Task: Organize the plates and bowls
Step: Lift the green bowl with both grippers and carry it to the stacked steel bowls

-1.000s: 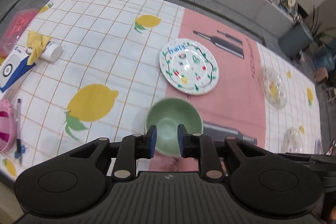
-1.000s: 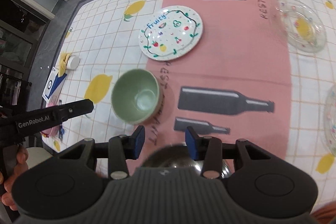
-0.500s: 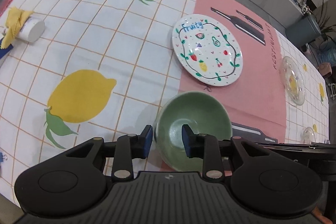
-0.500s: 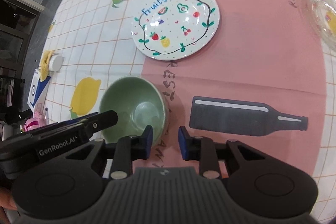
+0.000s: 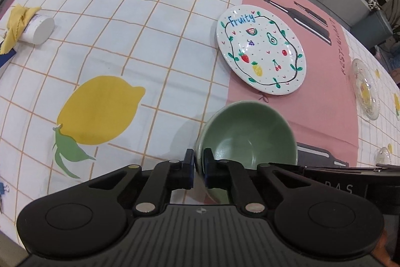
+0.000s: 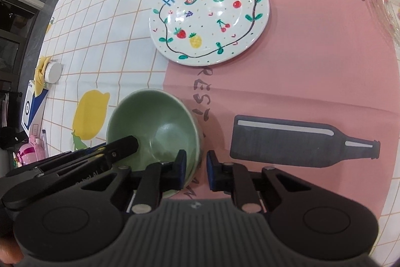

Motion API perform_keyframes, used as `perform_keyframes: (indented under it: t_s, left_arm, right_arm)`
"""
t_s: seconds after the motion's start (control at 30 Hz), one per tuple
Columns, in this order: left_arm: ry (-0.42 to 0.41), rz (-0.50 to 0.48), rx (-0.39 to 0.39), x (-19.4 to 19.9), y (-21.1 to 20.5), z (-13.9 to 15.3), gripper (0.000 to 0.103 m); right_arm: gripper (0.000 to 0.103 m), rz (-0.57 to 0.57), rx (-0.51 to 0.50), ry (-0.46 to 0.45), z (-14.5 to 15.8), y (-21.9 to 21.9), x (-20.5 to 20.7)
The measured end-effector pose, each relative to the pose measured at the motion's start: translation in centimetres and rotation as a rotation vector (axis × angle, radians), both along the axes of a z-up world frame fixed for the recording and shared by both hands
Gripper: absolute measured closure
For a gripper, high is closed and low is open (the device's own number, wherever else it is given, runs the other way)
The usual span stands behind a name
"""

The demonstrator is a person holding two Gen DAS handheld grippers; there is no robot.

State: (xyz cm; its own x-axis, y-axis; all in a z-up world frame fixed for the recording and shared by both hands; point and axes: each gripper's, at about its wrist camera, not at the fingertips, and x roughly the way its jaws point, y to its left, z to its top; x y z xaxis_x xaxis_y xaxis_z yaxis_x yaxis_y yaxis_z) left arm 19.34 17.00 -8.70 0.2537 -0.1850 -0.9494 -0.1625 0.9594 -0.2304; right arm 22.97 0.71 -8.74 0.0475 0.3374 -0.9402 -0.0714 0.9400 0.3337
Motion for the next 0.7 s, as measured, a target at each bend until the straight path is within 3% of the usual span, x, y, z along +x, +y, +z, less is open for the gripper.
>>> perform_keyframes:
  t_s: [0.33,0.7]
  left_arm:
    - [-0.015,0.022,0.028,-1.3,-1.0,2.1,0.096]
    - [-0.073,0.016,0.028,-5.2,-3.2,8.4,0.096]
  right_arm:
    - [0.095,0.003,-0.003,-0.002,1.1,-0.3,-1.1]
    - [0.095,0.007,0.018,-0.067,6.7,-2.6,-5.5]
